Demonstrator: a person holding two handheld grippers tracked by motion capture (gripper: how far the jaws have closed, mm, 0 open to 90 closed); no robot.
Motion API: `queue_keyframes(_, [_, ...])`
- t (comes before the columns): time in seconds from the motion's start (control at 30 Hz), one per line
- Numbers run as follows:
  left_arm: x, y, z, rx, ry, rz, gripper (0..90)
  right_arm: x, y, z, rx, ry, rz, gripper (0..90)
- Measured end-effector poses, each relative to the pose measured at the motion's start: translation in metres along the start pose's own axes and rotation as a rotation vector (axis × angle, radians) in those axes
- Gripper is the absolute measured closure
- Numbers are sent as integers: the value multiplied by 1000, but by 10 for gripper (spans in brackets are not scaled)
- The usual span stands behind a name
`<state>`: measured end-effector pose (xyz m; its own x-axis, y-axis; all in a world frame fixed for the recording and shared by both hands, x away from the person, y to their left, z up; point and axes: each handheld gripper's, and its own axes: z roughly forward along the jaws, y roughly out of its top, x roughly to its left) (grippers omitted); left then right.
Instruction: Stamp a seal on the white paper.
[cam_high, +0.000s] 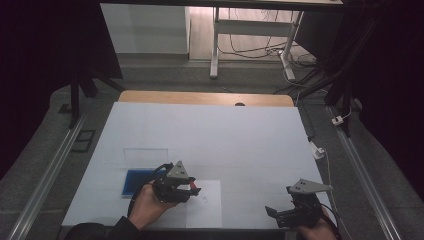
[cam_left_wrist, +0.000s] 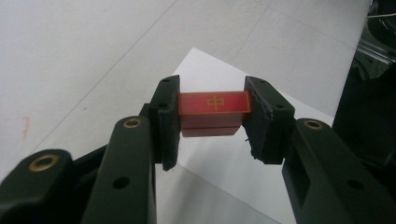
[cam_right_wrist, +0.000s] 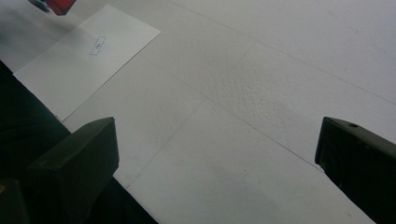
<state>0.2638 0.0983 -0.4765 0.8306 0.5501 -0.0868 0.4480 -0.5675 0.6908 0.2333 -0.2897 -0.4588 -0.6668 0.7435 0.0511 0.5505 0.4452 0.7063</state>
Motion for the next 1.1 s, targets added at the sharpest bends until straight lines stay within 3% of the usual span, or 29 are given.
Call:
queue_keyframes(0.63, [13,-10,-24,-15,18,-27,582,0,0,0,-1,-1,-1,0])
queue_keyframes(1.1, [26,-25,-46,-30,54,-92,581,0,0,0,-1,2,1,0])
